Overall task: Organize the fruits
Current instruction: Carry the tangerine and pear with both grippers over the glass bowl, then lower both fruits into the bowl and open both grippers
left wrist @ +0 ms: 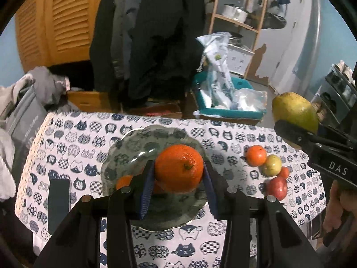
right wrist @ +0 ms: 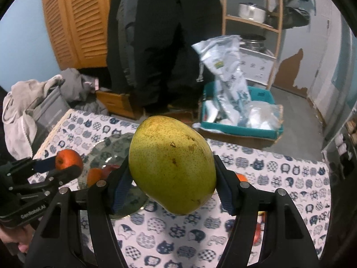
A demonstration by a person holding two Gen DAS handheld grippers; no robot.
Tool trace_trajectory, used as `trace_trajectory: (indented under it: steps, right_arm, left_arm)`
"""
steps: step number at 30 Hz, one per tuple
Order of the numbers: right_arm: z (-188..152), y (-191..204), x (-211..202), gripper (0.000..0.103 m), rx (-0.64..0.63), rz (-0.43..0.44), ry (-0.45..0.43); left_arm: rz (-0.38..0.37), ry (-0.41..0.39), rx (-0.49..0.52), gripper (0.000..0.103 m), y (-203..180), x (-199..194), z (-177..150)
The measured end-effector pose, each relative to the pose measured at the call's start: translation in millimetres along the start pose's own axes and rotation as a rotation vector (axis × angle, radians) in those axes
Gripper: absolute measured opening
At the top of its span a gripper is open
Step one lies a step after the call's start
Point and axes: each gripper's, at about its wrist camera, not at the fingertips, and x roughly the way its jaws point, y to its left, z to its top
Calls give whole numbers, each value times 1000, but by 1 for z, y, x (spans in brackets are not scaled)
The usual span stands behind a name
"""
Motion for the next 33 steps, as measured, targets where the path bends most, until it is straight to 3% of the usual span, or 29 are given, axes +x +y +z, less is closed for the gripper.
trace_trajectory:
  steps: [13,22,33]
  right_arm:
    - [-7,48,58,68,-44,65,99]
    - [-23,58,93,68,-34,98,184]
    - [-39,61,123,68,-15,108,259]
  left_arm:
    - [24,87,-52,43,37,32,-18]
    - [17,199,-90,43,54,70,-39]
    - [19,282,-92,44,56,101,-52]
